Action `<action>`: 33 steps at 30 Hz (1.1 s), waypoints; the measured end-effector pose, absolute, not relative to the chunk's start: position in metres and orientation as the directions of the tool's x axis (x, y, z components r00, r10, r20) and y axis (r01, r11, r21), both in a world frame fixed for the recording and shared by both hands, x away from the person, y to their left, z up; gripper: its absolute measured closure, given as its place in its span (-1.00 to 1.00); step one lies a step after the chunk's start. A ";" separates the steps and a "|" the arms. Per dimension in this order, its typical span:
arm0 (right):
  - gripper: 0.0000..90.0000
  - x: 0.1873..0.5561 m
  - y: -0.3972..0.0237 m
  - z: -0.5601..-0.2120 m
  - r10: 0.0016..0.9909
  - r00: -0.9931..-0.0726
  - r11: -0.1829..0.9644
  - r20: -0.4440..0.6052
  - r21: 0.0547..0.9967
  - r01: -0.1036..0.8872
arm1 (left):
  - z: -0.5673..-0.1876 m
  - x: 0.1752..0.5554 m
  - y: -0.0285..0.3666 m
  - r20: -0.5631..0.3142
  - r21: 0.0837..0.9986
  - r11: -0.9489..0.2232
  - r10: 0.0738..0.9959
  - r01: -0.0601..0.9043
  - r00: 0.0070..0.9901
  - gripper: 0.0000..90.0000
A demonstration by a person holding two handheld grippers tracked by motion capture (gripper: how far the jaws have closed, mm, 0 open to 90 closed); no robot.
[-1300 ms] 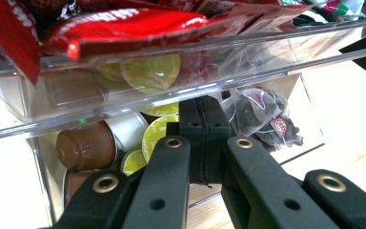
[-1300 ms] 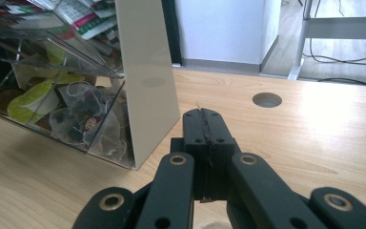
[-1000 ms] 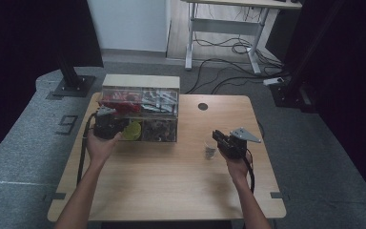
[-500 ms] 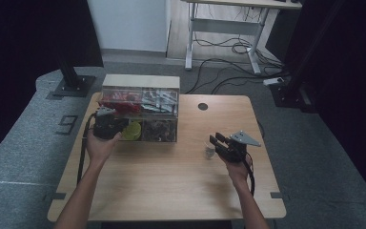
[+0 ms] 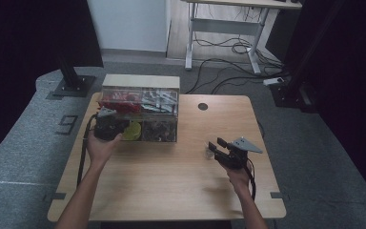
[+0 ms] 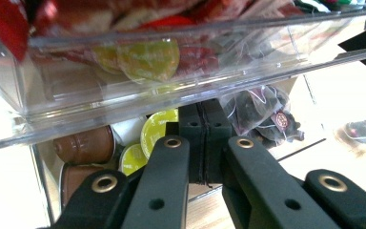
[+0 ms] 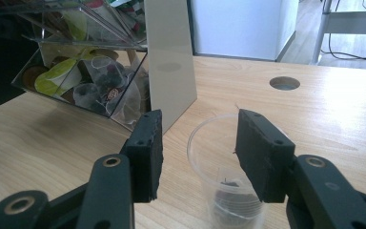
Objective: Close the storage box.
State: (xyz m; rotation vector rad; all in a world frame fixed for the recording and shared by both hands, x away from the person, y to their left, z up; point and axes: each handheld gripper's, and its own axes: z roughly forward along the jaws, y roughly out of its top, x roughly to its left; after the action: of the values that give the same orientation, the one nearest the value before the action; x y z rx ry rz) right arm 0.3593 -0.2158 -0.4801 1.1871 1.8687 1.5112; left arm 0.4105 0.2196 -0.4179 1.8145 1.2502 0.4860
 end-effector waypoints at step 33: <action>0.19 0.349 -0.220 -0.491 0.856 -0.491 0.015 0.164 0.940 0.341 | -0.460 0.398 0.228 -0.195 0.774 -0.122 0.888 0.622 0.417 1.00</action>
State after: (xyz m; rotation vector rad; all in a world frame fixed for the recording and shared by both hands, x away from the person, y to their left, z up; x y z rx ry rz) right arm 0.3487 -0.2203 -0.4913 1.2206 1.8410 1.4862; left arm 0.3979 0.2282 -0.4600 1.8375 1.2949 0.4010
